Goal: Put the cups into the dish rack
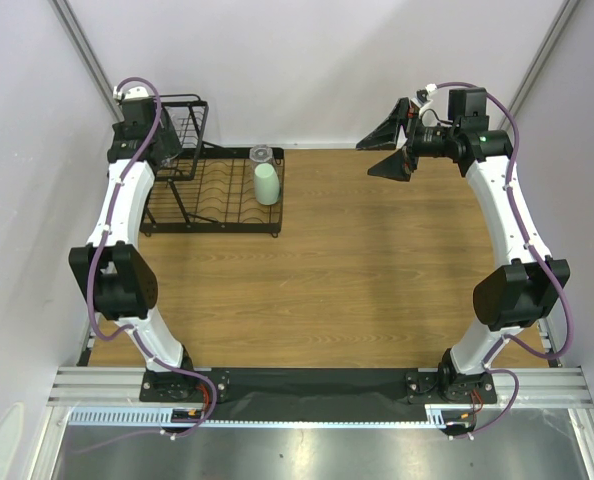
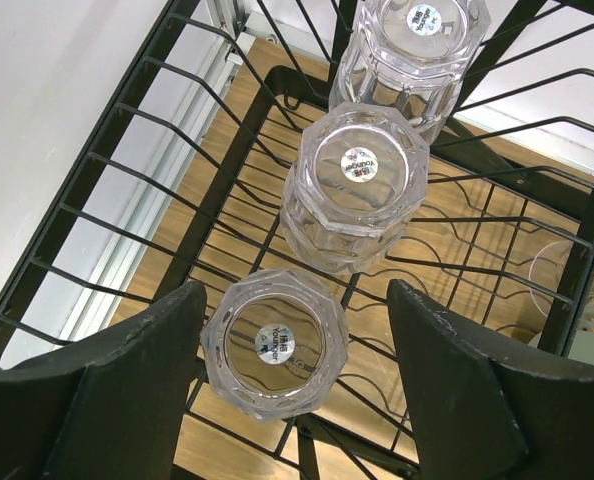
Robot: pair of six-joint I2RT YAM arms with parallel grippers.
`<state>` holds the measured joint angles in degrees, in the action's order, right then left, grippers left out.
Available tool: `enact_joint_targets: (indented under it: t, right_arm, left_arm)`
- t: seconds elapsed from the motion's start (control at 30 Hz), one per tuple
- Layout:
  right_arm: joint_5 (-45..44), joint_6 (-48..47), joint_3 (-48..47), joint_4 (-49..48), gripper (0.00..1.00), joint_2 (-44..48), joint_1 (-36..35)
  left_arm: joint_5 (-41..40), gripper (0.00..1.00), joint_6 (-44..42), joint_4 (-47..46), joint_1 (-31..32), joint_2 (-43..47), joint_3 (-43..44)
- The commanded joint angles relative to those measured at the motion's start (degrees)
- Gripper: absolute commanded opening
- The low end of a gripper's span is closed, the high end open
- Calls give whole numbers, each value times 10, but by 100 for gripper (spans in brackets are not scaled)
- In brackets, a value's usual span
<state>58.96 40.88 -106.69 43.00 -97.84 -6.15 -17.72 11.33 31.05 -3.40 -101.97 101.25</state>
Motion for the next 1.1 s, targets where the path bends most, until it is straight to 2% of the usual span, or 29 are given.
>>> enact_joint_targets:
  t: [0.0, 0.43, 0.63, 0.7, 0.93, 1.0, 1.07]
  right_arm:
    - [13, -2, -2, -2, 100, 4, -1]
    - [1, -14, -15, 13, 100, 5, -8]
    - [-31, -38, -13, 40, 100, 15, -12]
    - [-48, -48, -9, 49, 100, 24, -13]
    - [-123, -104, 24, 117, 100, 61, -27]
    - [-144, -113, 62, 122, 99, 76, -32]
    - [-182, -131, 95, 125, 100, 105, -39]
  left_arm:
    - [8, 78, -2, 9, -4, 29, 18]
    - [61, 80, 41, 14, -3, 90, 5]
    - [119, 80, 111, 16, -4, 146, -17]
    - [158, 80, 127, 8, 1, 181, -49]
    - [230, 85, 140, -23, 56, 279, -137]
    - [250, 94, 145, -40, 90, 300, -175]
    - [268, 98, 152, -56, 129, 323, -204]
